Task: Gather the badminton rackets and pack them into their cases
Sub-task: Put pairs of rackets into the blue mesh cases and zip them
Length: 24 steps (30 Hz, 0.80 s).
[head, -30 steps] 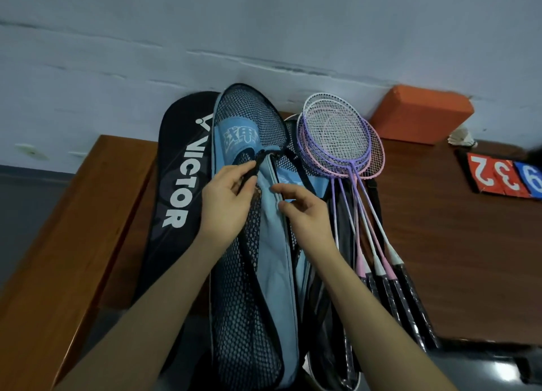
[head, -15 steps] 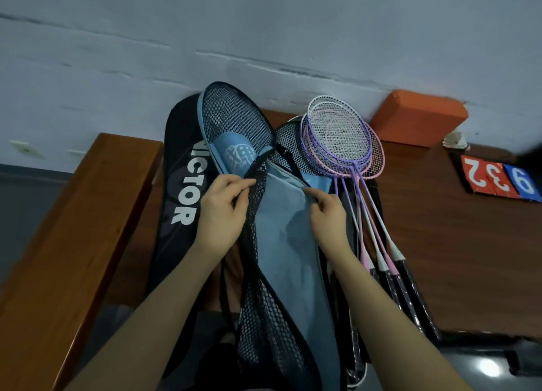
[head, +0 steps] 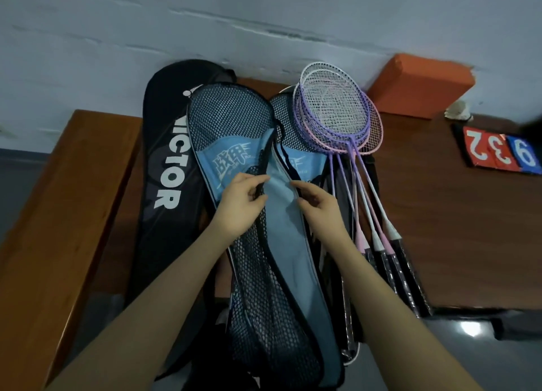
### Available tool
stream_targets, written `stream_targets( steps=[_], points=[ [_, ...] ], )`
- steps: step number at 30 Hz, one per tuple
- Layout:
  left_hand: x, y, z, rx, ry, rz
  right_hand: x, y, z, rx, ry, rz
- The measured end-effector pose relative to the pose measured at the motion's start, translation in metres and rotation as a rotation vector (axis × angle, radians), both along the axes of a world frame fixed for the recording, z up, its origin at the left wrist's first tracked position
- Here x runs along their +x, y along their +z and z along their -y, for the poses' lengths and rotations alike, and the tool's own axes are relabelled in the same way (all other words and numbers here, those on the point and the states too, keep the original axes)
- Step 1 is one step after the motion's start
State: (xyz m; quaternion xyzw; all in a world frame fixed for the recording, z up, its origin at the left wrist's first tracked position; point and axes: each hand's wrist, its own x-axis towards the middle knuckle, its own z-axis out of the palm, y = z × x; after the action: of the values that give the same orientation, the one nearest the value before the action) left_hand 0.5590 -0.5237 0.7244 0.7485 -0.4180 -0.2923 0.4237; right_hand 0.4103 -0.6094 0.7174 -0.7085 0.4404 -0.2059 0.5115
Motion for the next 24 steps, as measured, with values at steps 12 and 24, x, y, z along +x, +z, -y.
stream_targets(
  steps=[12,24],
  points=[
    [-0.008,-0.007,0.016,0.146,0.025,0.214,0.004,-0.018,0.05,-0.108,0.183,-0.049],
    [-0.029,0.014,0.027,-0.194,0.125,0.076,-0.014,-0.023,0.072,-0.255,0.201,-0.348]
  ],
)
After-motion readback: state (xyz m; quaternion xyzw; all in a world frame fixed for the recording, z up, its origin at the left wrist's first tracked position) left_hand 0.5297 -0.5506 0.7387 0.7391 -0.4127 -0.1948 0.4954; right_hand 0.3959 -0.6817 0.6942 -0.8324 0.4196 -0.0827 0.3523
